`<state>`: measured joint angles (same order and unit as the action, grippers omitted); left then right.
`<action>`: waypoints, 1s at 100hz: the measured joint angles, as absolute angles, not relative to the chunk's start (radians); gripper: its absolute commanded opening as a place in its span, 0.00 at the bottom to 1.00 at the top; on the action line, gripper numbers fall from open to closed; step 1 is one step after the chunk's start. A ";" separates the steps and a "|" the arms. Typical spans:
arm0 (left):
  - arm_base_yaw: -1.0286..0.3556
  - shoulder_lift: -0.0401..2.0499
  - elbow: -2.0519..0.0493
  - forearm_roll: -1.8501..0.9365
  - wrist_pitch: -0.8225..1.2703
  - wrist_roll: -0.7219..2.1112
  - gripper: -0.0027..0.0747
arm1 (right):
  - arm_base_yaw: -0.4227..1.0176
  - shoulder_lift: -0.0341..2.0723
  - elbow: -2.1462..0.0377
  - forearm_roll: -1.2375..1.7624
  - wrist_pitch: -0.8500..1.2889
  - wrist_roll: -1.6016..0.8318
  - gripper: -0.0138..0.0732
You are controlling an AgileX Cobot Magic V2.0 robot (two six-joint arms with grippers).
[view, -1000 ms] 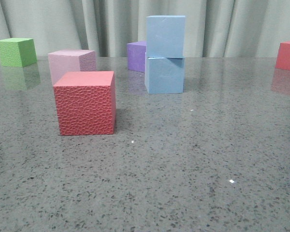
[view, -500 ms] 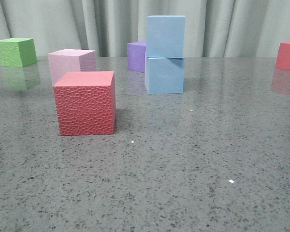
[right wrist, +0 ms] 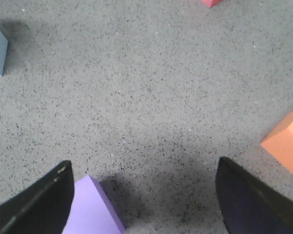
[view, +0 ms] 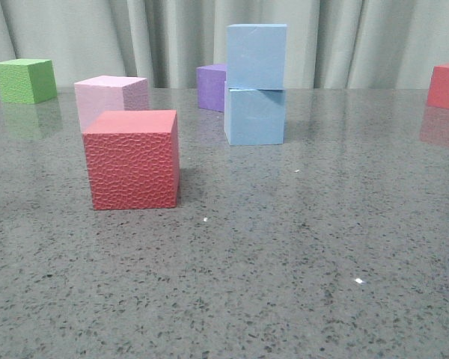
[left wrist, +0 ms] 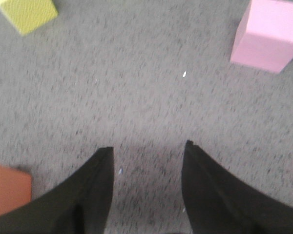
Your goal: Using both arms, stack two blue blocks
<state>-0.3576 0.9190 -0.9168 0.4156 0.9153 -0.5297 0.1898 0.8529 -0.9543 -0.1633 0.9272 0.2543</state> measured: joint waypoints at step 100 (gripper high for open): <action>-0.358 0.588 -0.699 0.419 0.911 -0.565 0.43 | 0.190 0.764 -0.874 -0.163 0.912 0.254 0.61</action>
<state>-0.3576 0.5884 -0.6986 0.4194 0.9109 -0.5652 0.1898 0.7636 -0.8735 -0.1633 0.9123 0.2543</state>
